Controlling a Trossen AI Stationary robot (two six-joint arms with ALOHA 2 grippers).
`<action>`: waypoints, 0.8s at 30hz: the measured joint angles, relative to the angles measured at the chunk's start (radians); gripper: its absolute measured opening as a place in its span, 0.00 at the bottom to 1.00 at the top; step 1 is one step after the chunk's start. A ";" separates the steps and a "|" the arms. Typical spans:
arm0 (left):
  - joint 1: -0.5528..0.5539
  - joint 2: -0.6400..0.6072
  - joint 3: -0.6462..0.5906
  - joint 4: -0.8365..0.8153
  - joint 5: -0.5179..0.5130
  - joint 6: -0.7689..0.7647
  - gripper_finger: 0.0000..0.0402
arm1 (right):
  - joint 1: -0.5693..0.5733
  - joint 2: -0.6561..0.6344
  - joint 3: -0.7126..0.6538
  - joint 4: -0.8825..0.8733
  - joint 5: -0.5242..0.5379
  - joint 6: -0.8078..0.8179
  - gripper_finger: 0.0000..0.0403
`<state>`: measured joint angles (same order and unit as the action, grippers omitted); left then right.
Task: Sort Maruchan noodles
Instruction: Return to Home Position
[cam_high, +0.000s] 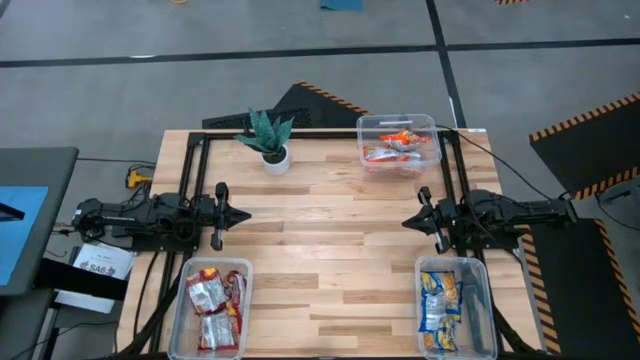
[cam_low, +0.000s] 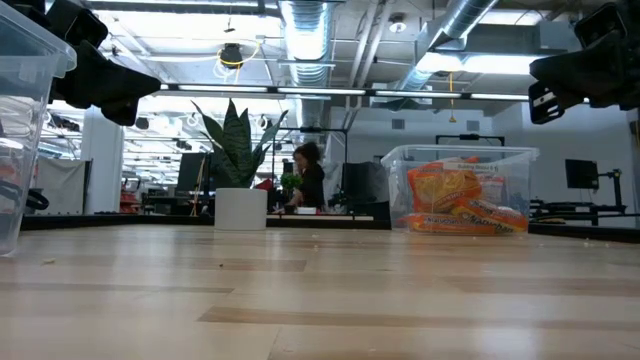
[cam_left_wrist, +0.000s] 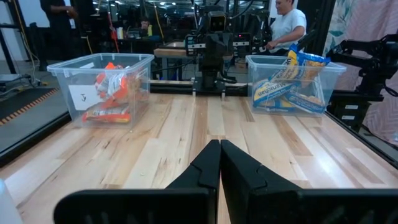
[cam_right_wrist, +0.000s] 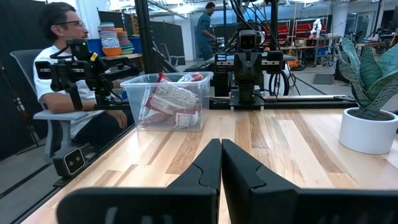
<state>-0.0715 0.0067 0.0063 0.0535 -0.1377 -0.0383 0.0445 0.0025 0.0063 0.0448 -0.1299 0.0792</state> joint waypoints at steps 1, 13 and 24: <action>0.000 0.000 0.000 0.000 0.000 0.000 0.00 | 0.000 0.000 0.000 0.000 0.000 0.000 0.09; 0.000 0.000 0.000 0.000 0.000 0.000 0.00 | 0.000 0.000 0.000 0.000 0.000 0.000 0.09; 0.000 0.000 0.000 0.000 0.000 0.000 0.00 | 0.000 0.000 0.000 0.000 0.000 0.000 0.09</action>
<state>-0.0715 0.0066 0.0063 0.0536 -0.1376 -0.0383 0.0444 0.0025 0.0062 0.0448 -0.1299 0.0792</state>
